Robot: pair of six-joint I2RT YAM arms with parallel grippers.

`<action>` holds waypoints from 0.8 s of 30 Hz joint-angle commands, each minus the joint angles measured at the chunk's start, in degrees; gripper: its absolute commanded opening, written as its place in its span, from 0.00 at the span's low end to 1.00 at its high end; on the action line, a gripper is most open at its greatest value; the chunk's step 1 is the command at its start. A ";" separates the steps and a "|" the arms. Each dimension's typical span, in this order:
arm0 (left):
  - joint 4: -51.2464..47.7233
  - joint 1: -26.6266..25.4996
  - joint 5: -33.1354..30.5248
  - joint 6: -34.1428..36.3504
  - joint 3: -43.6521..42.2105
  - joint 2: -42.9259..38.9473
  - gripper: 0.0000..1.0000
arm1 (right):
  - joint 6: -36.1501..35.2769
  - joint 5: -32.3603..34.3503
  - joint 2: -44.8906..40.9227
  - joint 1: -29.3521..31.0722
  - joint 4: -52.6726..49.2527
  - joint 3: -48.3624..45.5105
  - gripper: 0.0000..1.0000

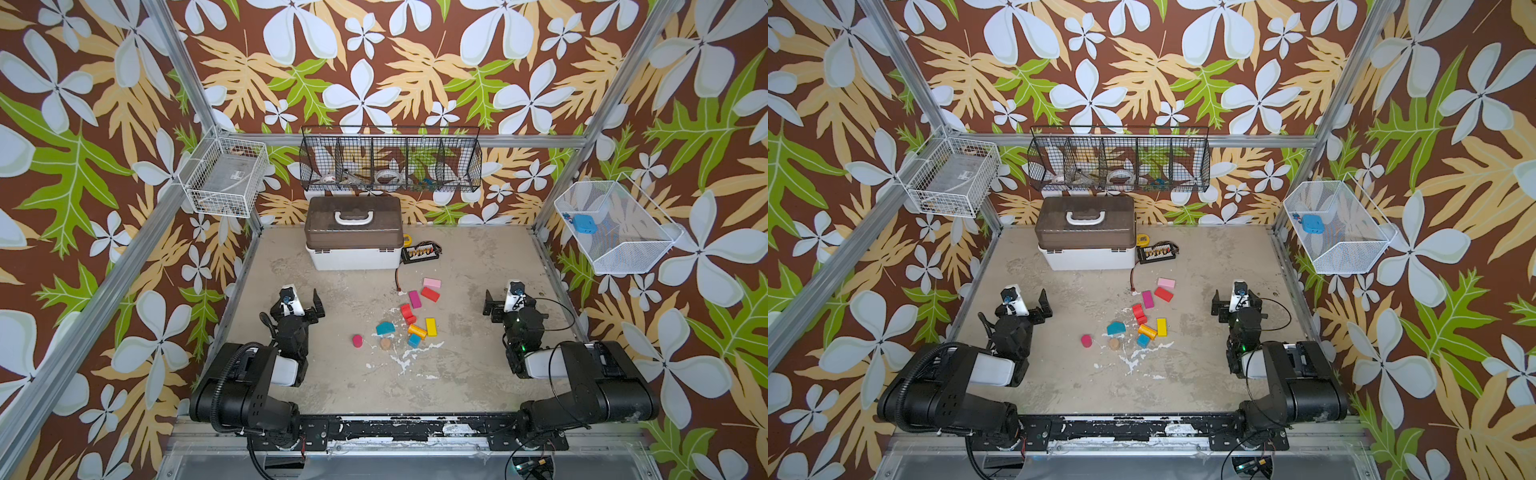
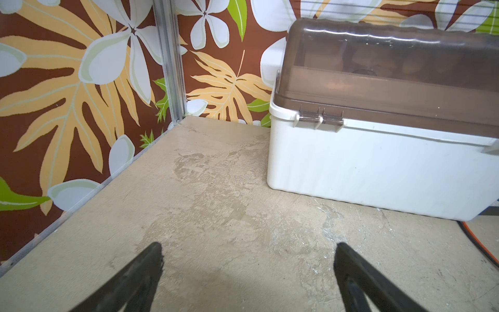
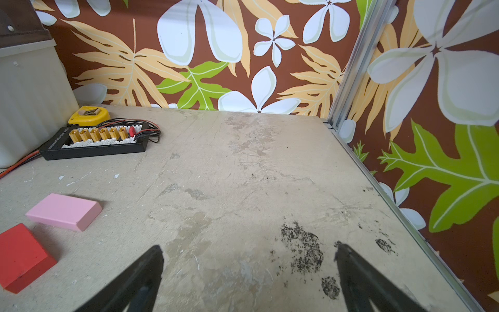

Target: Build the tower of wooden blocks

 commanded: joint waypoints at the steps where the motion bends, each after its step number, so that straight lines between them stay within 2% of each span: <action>1: 1.61 0.20 0.12 0.54 0.22 -0.05 1.00 | 0.19 -0.07 -0.23 0.03 1.34 -0.02 1.00; 16: 2.00 0.16 0.35 0.44 -0.13 -0.26 1.00 | 0.08 0.36 -1.18 0.17 2.69 -0.64 1.00; 18: 1.23 0.12 2.63 1.49 -0.11 -1.42 1.00 | 1.81 4.74 -6.52 0.43 -7.30 2.50 1.00; 20: -7.23 -0.14 -0.95 0.37 2.41 -6.02 1.00 | 5.84 10.21 -11.96 0.37 -24.08 8.60 1.00; 22: -17.57 -0.21 -4.37 -1.04 6.01 -10.93 1.00 | 7.11 10.00 -15.37 0.35 -28.96 10.47 1.00; 24: -23.55 -0.27 -5.61 -3.83 7.95 -15.85 1.00 | 12.10 10.75 -19.78 0.35 -29.43 9.44 1.00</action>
